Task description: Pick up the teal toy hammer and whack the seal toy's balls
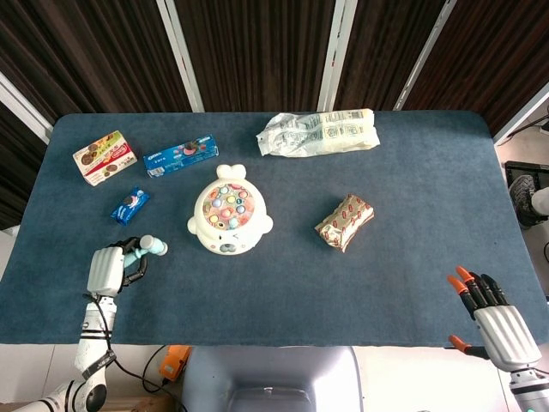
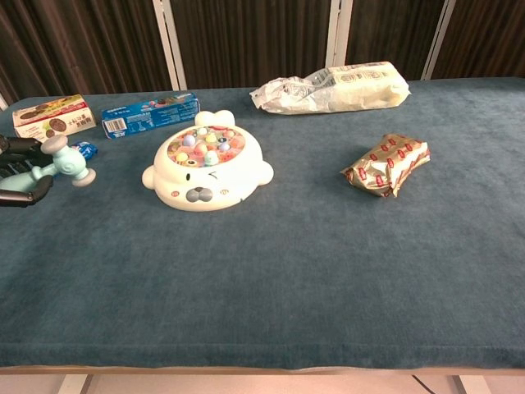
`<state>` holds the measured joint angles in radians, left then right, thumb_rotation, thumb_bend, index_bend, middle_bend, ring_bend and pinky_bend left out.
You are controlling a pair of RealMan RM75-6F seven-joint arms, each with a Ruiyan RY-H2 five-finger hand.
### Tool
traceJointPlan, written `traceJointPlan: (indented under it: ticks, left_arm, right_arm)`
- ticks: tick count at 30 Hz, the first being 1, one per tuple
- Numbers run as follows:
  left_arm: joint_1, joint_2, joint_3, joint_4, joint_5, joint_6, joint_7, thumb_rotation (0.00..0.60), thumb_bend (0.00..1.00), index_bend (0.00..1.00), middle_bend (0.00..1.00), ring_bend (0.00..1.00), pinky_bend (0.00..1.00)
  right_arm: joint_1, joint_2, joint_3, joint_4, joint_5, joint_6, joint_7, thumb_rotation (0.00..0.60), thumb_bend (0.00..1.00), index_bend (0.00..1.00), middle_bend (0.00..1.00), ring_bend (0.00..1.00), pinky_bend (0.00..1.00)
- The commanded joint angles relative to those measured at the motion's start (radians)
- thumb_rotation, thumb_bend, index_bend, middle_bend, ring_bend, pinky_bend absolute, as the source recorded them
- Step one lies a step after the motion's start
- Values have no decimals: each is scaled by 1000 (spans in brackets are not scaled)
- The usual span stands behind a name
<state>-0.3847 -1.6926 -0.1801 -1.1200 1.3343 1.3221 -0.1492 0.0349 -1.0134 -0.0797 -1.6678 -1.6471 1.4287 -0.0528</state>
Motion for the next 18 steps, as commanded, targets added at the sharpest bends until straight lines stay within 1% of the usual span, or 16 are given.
traceJointPlan:
  ticks: [1, 3, 5, 9, 12, 14, 18]
  left_arm:
    - [9, -11, 1, 31, 46, 50, -67, 600, 698, 723, 790, 759, 978]
    - [11, -15, -1, 46, 61, 72, -92, 600, 710, 728, 806, 791, 1000]
    - [11, -20, -2, 63, 77, 93, -116, 600, 723, 738, 824, 818, 1000]
    - [1, -21, -7, 68, 87, 94, -134, 600, 764, 766, 877, 915, 1000]
    - [-23, -17, -14, 43, 77, 54, -92, 600, 789, 784, 905, 957, 1000]
    - [-44, -19, -25, 27, 73, 36, -53, 600, 796, 789, 914, 967, 1000]
    - [-101, -31, -68, -15, 47, -13, 28, 600, 801, 802, 933, 981, 1000]
  right_arm:
    - [0, 0, 0, 0, 0, 0, 1, 600, 299, 0, 0, 0, 0]
    - [0, 1, 0, 0, 0, 1, 2, 600, 299, 0, 0, 0, 0]
    - [-1, 1, 0, 0, -1, 2, 2, 600, 299, 0, 0, 0, 0]
    - [-1, 1, -1, -1, -3, 2, 1, 600, 299, 0, 0, 0, 0]
    - [1, 0, -1, -1, -2, -1, -1, 600, 299, 0, 0, 0, 0]
    - [2, 0, -1, -1, 0, -4, -3, 600, 299, 0, 0, 0, 0]
    - [5, 0, 1, -2, 3, -8, -3, 600, 299, 0, 0, 0, 0]
